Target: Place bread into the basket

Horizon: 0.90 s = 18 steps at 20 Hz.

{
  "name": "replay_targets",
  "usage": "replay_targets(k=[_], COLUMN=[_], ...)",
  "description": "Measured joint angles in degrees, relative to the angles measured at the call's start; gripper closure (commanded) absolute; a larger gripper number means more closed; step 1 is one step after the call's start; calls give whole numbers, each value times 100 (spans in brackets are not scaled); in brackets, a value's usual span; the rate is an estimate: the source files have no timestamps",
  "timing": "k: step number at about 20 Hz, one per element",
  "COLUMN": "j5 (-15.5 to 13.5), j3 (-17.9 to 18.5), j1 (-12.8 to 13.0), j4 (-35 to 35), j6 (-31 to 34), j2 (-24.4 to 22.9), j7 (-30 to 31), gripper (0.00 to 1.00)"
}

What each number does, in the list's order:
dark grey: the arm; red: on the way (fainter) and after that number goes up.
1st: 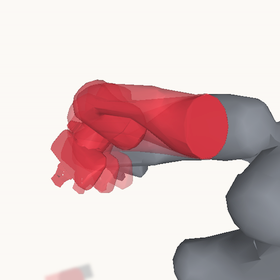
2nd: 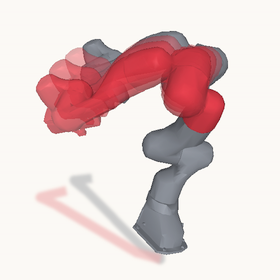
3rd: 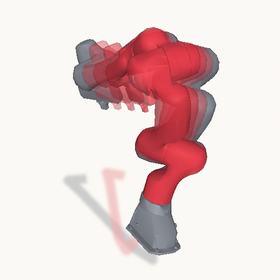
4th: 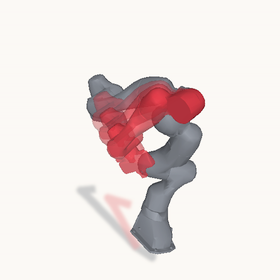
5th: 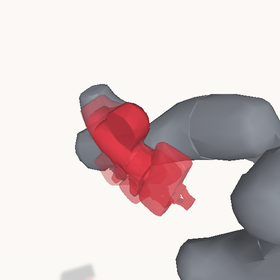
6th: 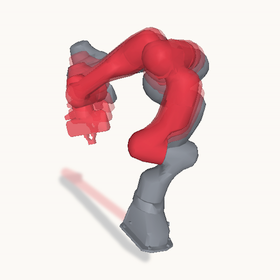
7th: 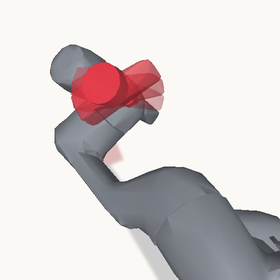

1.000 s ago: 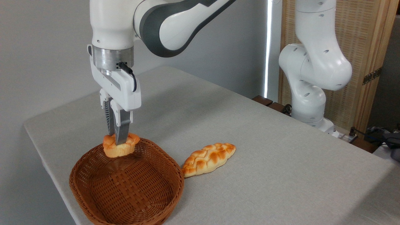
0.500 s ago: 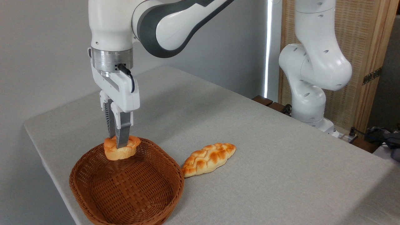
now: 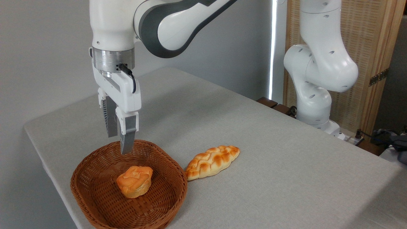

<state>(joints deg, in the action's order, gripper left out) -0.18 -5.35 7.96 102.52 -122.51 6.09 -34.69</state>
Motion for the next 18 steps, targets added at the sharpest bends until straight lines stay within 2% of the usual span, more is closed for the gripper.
replay_targets(k=[3,7,9,11,13,18], j5=[0,0,0,-101,-241,-277], j3=[-15,-12,-10,-7,-5,4], j1=[0,-33,-169,-310,-401,-497], j4=[-111,-572,-924,-1154,-1256,-1324], j6=[148,1713,2508,3025,3208,3221], j2=[-115,-449,-509,-528,-521,-533], j7=[11,28,40,80,322,457], gripper=[0,0,0,0,0,0])
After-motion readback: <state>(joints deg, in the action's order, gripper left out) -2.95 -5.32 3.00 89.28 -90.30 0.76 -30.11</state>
